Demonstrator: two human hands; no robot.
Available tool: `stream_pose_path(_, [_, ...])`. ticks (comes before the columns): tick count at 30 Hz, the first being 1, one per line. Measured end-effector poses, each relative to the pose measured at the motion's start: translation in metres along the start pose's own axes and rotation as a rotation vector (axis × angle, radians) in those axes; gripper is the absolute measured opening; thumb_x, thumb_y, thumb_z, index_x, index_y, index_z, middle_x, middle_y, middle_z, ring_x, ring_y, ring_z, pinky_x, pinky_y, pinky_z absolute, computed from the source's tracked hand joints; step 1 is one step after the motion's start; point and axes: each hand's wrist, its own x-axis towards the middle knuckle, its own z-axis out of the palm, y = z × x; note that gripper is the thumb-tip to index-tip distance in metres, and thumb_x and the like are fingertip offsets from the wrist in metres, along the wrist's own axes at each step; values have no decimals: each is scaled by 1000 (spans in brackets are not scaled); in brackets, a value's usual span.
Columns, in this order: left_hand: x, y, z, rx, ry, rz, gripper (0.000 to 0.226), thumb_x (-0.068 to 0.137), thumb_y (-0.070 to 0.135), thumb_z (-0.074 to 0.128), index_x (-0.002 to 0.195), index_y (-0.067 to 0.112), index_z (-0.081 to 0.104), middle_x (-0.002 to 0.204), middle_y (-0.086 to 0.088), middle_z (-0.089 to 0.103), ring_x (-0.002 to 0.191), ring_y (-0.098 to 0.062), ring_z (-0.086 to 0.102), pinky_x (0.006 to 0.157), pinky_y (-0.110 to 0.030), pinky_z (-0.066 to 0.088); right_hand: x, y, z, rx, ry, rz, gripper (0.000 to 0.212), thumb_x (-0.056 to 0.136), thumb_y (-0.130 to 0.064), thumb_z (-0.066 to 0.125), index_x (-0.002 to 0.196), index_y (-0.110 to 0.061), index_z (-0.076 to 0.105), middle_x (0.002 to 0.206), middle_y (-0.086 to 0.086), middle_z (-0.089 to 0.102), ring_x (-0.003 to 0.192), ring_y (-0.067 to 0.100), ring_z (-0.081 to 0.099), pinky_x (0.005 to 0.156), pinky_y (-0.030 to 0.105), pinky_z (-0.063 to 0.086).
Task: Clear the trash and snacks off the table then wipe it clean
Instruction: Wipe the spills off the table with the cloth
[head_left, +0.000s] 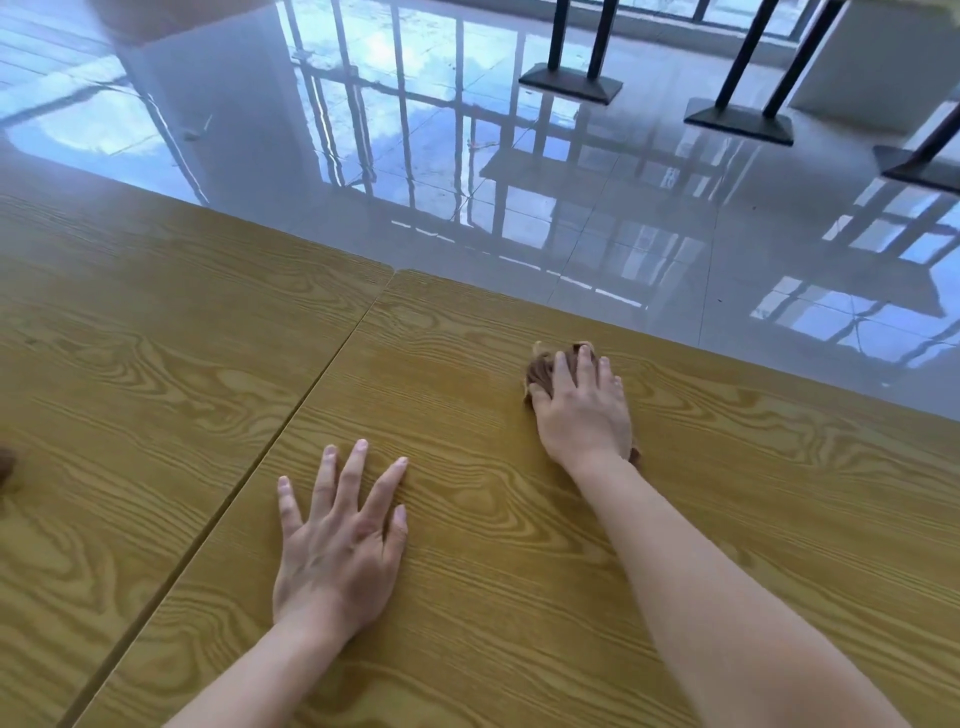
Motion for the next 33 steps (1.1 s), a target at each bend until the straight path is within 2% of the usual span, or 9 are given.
stream_pose_path(5, [1,-4,-4,-10,-15,7,57,89,62,14,145,53,21,162,6,14,150,-20,1,116,-61,-1,-81,-16,29,-37,-27,-563,64,98,-58,24,155,-28,20,166,0,9,153,22,5,123,44,13])
stream_pose_path(8, [27,-17,-13,28,-20,47,61,85,69,17,144,52,25,159,2,18,148,-21,6,115,-64,2,-51,25,20,-102,6,-428,67,99,-59,17,156,-25,15,165,0,5,153,22,4,124,43,11])
stream_pose_path(13, [51,-30,-4,71,2,56,66,83,75,-2,144,54,-17,161,6,-20,144,-15,-29,115,-59,-14,47,-14,5,-53,43,25,70,99,-59,14,157,-20,13,166,11,2,152,31,4,123,47,7])
stream_pose_path(16, [49,-31,-1,76,13,55,66,84,76,-2,145,53,-16,162,6,-17,145,-15,-27,115,-58,-14,59,-61,13,-39,23,-97,66,100,-58,16,157,-25,12,166,10,2,152,32,3,123,49,7])
stream_pose_path(21, [49,-31,-3,79,15,65,66,86,74,2,147,51,-10,162,5,-15,146,-17,-24,115,-59,-12,-16,-56,30,-40,-51,-636,66,98,-59,17,155,-27,21,166,1,10,152,25,7,123,43,8])
stream_pose_path(23, [48,-31,-3,63,10,73,66,87,74,2,147,51,-11,162,5,-17,145,-17,-26,115,-58,-14,4,-28,23,-75,-40,-553,67,98,-57,14,156,-23,17,165,2,8,153,25,6,123,42,7])
stream_pose_path(25, [47,-30,-3,51,19,76,67,86,74,0,147,49,-13,162,4,-17,145,-18,-27,117,-54,-13,46,-20,12,-106,-8,-271,68,100,-55,13,157,-19,12,166,8,6,152,28,5,124,45,8])
stream_pose_path(28, [47,-29,-1,41,30,84,68,87,73,0,148,47,-13,162,2,-16,145,-19,-26,118,-51,-12,98,-64,8,-49,-4,-29,69,101,-57,14,157,-18,9,166,13,2,152,31,2,123,48,6])
stream_pose_path(33, [48,-29,-6,31,18,107,70,91,69,18,153,37,13,164,-3,5,149,-24,-11,119,-54,-4,83,-161,28,-23,-34,-374,64,98,-60,23,155,-32,19,166,6,8,152,31,7,123,49,6])
